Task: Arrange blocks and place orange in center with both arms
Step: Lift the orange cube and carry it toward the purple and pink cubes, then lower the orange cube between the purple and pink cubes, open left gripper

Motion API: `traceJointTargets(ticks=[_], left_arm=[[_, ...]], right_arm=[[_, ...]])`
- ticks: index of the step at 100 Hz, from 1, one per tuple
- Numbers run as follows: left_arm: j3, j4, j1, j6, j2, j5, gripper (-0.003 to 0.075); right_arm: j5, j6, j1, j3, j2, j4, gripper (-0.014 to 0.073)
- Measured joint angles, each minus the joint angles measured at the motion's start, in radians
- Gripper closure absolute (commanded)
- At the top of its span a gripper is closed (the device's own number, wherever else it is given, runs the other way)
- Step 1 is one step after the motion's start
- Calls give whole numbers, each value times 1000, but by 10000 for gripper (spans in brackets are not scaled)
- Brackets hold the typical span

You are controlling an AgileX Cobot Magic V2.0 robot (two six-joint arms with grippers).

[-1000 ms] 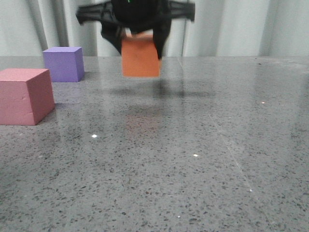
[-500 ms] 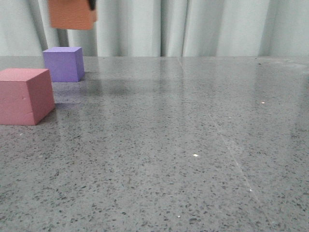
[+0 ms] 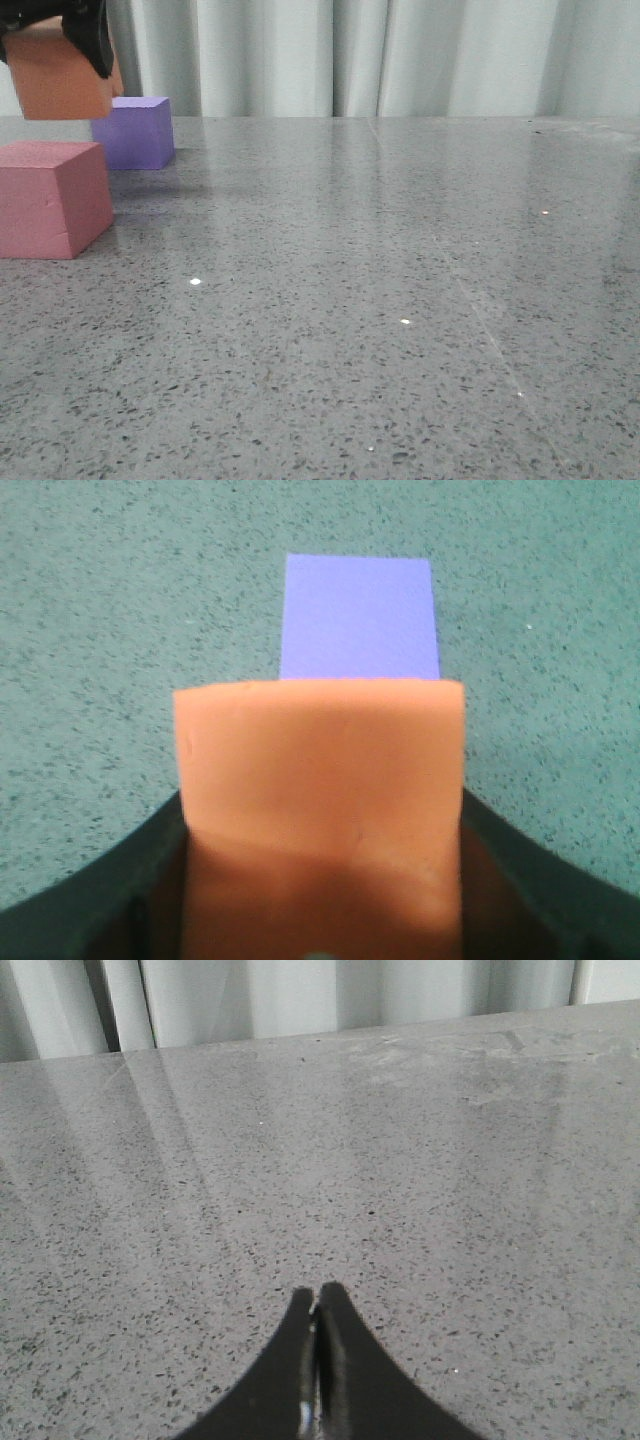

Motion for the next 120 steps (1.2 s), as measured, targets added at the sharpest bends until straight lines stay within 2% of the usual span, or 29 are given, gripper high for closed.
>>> traceJointTargets(ticks=[23,69,120], left_arm=[[42,-1,0,0,12,-70,563],[42,-6,4,0,126,-60,563],[42,-6,4,0,127,-60,563]], right_arm=[[0,0,0,0,0,0,662],[0,0,0,0,0,0,662],[0,0,0,0,0,0,662]])
